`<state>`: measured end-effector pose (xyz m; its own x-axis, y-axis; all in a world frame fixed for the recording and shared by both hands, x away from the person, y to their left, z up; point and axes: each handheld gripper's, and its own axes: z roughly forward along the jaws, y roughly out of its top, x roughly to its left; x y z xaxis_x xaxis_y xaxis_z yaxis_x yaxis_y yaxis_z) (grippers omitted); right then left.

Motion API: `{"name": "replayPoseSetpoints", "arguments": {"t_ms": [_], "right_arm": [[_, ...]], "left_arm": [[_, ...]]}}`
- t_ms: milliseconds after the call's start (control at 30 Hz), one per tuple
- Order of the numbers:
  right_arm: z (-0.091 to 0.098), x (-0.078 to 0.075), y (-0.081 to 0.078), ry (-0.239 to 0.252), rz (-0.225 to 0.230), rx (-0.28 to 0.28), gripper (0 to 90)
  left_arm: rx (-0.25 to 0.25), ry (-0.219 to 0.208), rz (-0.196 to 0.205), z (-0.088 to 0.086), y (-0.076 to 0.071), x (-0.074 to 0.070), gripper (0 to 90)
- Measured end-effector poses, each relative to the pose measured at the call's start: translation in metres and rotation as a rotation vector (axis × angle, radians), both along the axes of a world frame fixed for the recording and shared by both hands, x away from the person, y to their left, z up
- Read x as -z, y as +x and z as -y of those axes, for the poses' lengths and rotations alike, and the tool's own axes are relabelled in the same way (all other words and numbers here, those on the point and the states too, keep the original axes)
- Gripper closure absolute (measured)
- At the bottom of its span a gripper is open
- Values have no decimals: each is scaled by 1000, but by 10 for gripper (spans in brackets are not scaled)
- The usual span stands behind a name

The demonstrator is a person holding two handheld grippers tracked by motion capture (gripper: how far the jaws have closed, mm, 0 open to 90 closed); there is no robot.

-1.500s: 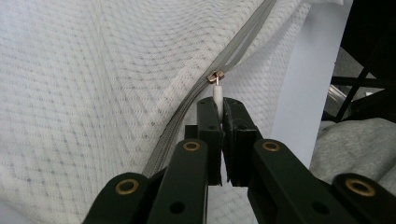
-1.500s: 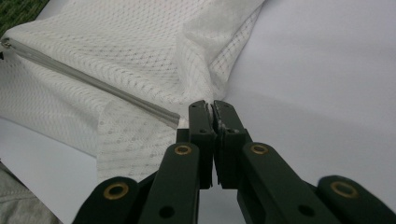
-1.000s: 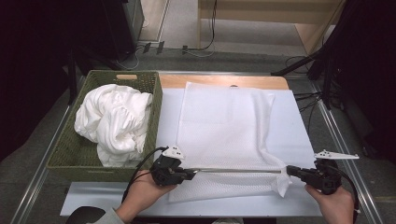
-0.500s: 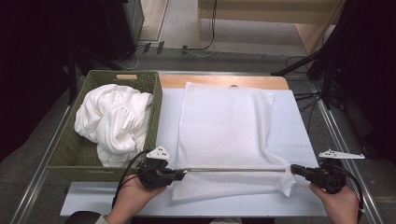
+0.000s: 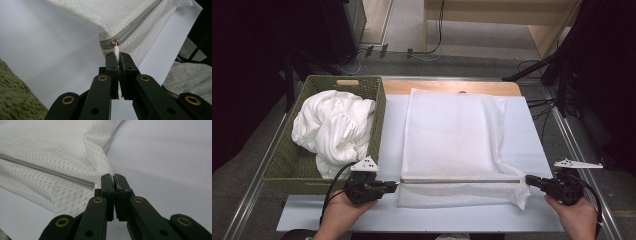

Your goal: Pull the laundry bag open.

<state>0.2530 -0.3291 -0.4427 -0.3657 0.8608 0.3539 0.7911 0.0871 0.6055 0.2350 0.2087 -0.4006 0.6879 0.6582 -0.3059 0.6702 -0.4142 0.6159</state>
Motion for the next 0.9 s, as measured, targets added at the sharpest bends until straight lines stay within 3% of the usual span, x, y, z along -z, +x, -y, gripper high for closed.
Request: {"name": "replayPoseSetpoints", "arguments": {"t_ms": [200, 467, 900], "right_arm": [[6, 0, -1, 0, -7, 35, 881], [-2, 2, 1, -13, -15, 5, 878], [-10, 13, 5, -37, -38, -25, 864]], "left_arm": [[23, -1, -20, 5, 2, 3, 875], [83, 20, -11, 31, 9, 12, 873], [106, 53, -14, 61, 30, 32, 865]]}}
